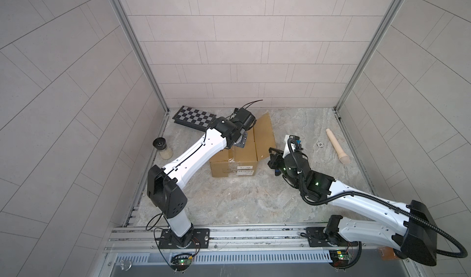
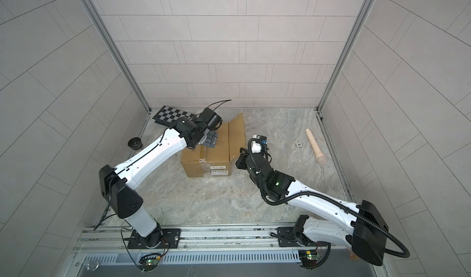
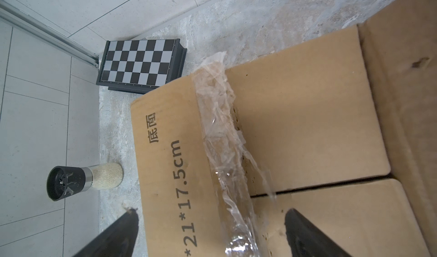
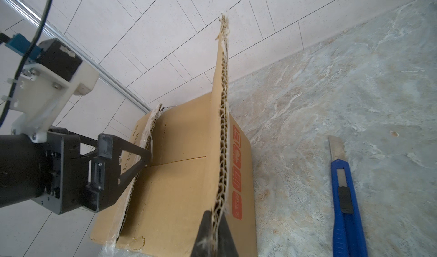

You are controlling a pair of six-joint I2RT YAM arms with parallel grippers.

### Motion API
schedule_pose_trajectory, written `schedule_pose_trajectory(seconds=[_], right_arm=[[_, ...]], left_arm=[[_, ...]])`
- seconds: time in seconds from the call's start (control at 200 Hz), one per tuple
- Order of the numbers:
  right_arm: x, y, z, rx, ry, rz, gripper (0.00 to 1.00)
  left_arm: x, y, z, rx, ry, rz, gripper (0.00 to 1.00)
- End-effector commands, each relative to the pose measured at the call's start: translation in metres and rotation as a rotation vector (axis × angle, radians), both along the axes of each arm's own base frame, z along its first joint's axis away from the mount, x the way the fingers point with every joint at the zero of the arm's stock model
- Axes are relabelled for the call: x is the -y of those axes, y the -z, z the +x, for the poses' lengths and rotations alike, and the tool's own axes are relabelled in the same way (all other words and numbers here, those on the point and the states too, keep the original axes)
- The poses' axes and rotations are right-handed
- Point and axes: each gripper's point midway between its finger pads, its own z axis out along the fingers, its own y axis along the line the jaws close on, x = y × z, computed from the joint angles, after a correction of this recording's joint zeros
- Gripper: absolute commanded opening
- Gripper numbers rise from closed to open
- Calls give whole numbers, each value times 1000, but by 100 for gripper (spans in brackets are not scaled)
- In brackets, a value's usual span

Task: Unpack the express box

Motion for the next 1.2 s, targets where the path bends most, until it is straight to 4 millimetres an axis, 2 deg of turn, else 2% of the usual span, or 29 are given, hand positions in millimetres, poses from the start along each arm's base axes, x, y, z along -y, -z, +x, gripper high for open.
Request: schedule_pose_trajectory(seconds=[0.0,0.19,0.411,0.511,0.656,0.761,0.791,0.836,0.926,0.941,0.956,1.071,1.141,1.192], right_arm=[[10,11,-3,-16,30,-48,0],[18,10,-4,-7,51,-52,0],[20,10,-5,-5,55,-53,0],[21,10,-5,-4,56,-55,0],[22,10,-4,-6,63,-68,0],[27,6,-4,-2,76,-96,19],[30,1,-2,5,84,-108,25],[35,-4,-1,11,94,-132,32],[49,-23,4,30,122,-179,39],[51,-27,5,34,126,-187,40],[54,-32,6,39,130,-198,40],[68,-81,11,93,134,-301,43],[65,-115,12,130,101,-363,44],[54,-136,13,146,53,-392,44]], left_arm=[[-4,6,4,-11,-13,70,100],[-16,11,6,-20,-30,166,95],[-22,-5,9,-18,-22,224,71],[-16,-18,8,0,7,164,57],[-13,-32,6,26,29,0,24],[-17,-38,4,57,40,-139,4],[-17,-40,3,67,48,-191,0],[-16,-44,1,87,65,-269,0],[-15,-55,-5,144,91,-392,0],[-25,-56,-2,156,67,-410,0],[-26,-58,-2,163,66,-428,0],[-29,-64,-4,203,70,-534,0],[-32,-64,-4,218,61,-584,0],[-33,-65,-5,229,56,-605,0]])
